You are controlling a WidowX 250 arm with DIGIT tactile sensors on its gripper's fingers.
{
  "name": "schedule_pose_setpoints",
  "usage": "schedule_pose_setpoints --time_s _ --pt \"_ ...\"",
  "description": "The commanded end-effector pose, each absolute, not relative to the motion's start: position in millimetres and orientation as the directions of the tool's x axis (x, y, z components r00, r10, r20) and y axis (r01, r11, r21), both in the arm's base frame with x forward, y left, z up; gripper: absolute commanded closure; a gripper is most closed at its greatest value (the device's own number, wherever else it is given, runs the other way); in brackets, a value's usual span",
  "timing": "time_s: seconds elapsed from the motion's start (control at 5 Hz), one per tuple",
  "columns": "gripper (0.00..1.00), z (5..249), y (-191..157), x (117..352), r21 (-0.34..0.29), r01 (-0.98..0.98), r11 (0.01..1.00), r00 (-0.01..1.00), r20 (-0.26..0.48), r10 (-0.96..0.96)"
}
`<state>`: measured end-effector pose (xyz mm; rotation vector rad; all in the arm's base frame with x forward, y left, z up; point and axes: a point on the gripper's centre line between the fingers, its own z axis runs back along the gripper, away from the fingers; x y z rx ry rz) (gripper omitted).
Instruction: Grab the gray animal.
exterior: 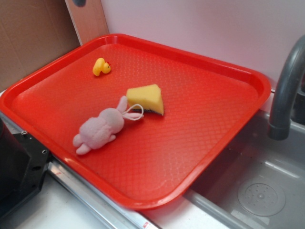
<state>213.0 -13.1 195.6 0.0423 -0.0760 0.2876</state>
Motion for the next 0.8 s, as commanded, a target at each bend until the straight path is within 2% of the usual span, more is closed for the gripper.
schedule_pose_setpoints --time_s 0.0,0.2,0.4,0.6 --pt "1.0 189.8 -17.0 200.4 0.008 -0.243 0.97 0.965 0.1 0.241" --pt "1.0 181.2 -17.3 195.8 0.033 -0.247 0.968 0.967 0.073 0.244" --pt "1.0 179.0 -13.8 191.8 0.033 -0.268 0.963 0.962 0.068 0.266" --pt "1.0 162.3 7.0 221.0 0.024 -0.279 0.96 0.959 0.06 0.278"
